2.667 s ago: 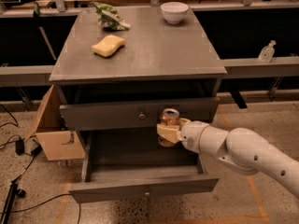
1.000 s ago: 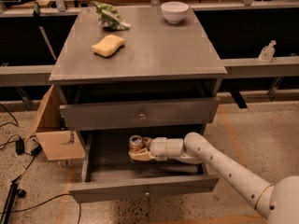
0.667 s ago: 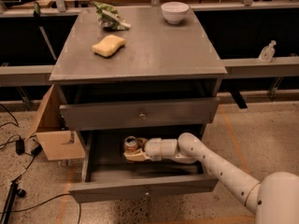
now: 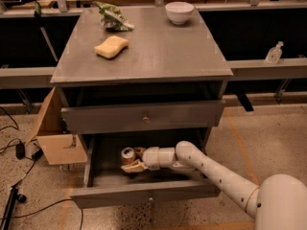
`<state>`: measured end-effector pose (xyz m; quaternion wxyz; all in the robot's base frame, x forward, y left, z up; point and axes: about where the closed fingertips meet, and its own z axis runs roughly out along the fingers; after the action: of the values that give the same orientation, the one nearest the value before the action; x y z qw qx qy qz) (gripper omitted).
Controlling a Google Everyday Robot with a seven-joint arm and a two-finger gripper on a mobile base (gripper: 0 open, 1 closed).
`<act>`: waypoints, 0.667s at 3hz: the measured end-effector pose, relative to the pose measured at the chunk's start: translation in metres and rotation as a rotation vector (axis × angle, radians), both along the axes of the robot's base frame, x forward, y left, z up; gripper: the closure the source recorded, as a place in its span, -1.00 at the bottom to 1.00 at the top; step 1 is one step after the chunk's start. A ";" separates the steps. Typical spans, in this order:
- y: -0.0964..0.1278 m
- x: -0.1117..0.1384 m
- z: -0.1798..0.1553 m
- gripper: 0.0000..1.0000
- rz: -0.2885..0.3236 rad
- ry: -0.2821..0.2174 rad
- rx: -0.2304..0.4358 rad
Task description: Place orange can into middle drawer
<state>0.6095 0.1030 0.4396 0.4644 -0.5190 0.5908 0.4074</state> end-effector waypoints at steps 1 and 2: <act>0.005 -0.005 -0.010 -0.88 -0.006 -0.006 -0.039; 0.000 -0.006 -0.011 -1.00 -0.024 -0.005 -0.069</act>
Offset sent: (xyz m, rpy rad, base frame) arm -0.0034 -0.0134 -0.0096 -0.1085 -0.0048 -0.0557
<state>0.6037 0.1026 0.4288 0.4525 -0.5285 0.6094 0.3802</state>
